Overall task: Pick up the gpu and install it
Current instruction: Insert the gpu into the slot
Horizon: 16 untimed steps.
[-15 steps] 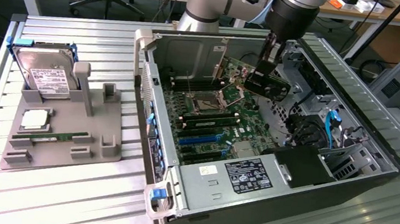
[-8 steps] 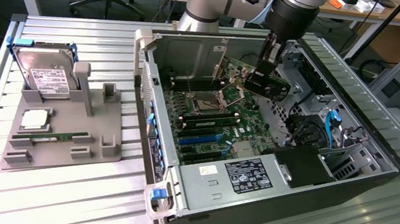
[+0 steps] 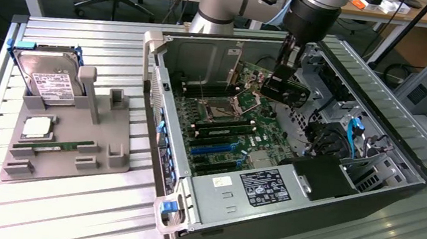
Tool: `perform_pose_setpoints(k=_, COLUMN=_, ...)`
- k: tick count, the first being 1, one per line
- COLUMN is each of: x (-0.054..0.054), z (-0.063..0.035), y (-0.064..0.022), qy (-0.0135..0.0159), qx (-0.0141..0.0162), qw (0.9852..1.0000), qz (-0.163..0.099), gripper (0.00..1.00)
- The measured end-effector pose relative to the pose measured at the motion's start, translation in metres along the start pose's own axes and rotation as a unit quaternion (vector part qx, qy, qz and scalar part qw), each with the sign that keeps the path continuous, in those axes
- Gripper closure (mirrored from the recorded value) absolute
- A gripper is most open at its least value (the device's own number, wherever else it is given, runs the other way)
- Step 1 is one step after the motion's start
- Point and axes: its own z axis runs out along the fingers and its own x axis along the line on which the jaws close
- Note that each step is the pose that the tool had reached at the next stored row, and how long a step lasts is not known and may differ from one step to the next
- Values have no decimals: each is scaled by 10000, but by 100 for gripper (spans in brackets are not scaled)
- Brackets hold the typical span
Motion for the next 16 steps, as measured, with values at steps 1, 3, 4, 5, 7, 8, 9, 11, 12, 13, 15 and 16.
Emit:
perform_pose_setpoints(k=1, x=0, z=0, y=0, qy=0, qx=0, qw=10000, qz=-8, gripper=73)
perform_pose_setpoints(k=3, x=0, z=0, y=0, qy=0, qx=0, qw=10000, qz=-25, gripper=73)
perform_pose_setpoints(k=4, x=0, z=0, y=0, qy=1, qx=-1, qw=10000, qz=-32, gripper=73)
perform_pose_setpoints(k=5, x=0, z=0, y=0, qy=1, qx=-1, qw=10000, qz=-38, gripper=73)
perform_pose_setpoints(k=7, x=0, z=0, y=0, qy=1, qx=-1, qw=10000, qz=-62, gripper=73)
perform_pose_setpoints(k=8, x=0, z=0, y=0, qy=2, qx=-1, qw=10000, qz=-70, gripper=73)
perform_pose_setpoints(k=9, x=0, z=0, y=0, qy=2, qx=-1, qw=10000, qz=-87, gripper=73)
perform_pose_setpoints(k=11, x=0, z=1, y=0, qy=2, qx=-3, qw=9999, qz=-134, gripper=73)
perform_pose_setpoints(k=12, x=0, z=1, y=0, qy=2, qx=-3, qw=9999, qz=-161, gripper=73)
perform_pose_setpoints(k=13, x=0, z=1, y=0, qy=3, qx=-4, qw=9998, qz=-188, gripper=73)
perform_pose_setpoints(k=15, x=0, z=1, y=0, qy=3, qx=-5, qw=9998, qz=-222, gripper=73)
perform_pose_setpoints(k=16, x=0, z=1, y=0, qy=3, qx=-5, qw=9997, qz=-235, gripper=73)
